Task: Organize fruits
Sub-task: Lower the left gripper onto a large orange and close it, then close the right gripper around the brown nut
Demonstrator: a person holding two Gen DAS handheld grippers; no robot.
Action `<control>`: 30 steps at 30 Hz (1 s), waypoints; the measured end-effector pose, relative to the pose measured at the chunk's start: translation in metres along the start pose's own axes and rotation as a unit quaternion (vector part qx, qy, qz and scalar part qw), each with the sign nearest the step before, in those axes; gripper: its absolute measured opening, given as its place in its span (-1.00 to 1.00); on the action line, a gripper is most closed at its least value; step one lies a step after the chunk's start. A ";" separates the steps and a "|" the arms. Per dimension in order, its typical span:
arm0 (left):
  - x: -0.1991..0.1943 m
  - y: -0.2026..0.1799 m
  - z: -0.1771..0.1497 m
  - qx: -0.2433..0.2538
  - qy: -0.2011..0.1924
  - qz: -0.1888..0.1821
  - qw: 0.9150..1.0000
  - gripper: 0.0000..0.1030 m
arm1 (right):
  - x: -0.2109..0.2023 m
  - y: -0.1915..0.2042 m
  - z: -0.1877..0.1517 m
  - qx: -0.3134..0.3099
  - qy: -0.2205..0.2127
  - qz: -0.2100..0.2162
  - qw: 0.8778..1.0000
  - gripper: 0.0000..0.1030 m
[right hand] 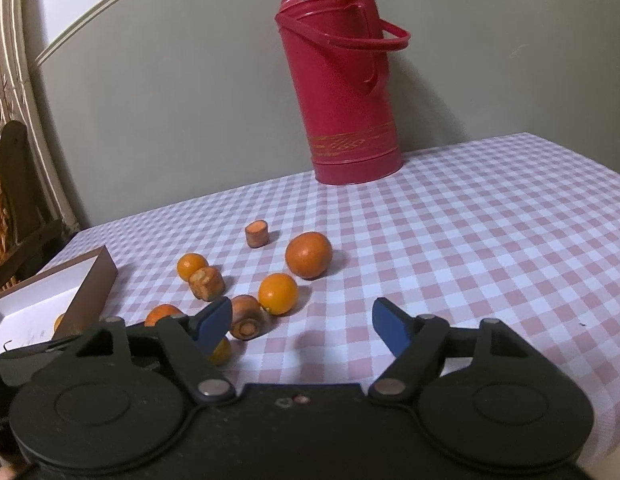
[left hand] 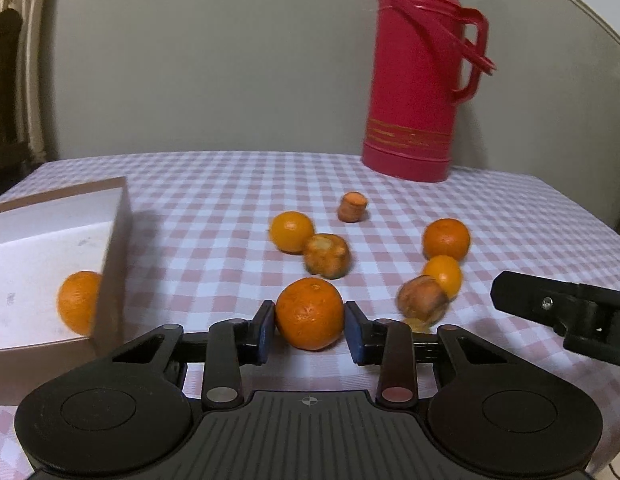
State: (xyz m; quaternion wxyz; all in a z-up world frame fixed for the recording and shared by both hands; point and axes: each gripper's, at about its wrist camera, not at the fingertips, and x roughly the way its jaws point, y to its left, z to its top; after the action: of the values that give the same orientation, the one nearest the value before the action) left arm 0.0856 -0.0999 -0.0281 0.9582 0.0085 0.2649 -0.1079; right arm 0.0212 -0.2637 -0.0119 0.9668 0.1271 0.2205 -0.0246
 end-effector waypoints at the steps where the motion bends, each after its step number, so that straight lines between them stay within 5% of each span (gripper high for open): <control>1: 0.000 0.002 0.000 -0.002 0.001 0.002 1.000 -0.28 | 0.001 0.002 0.000 -0.002 0.001 0.001 1.000 0.24; 30: -0.008 0.015 -0.004 0.002 0.002 0.012 1.000 -0.28 | 0.055 0.037 -0.003 0.024 0.051 0.014 0.998 -0.59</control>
State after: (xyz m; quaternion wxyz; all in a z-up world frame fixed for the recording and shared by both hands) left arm 0.0799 -0.0831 -0.0281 0.9588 0.0138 0.2665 -0.0974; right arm 0.0735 -0.2267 -0.0294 0.9512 0.1545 0.2669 -0.0095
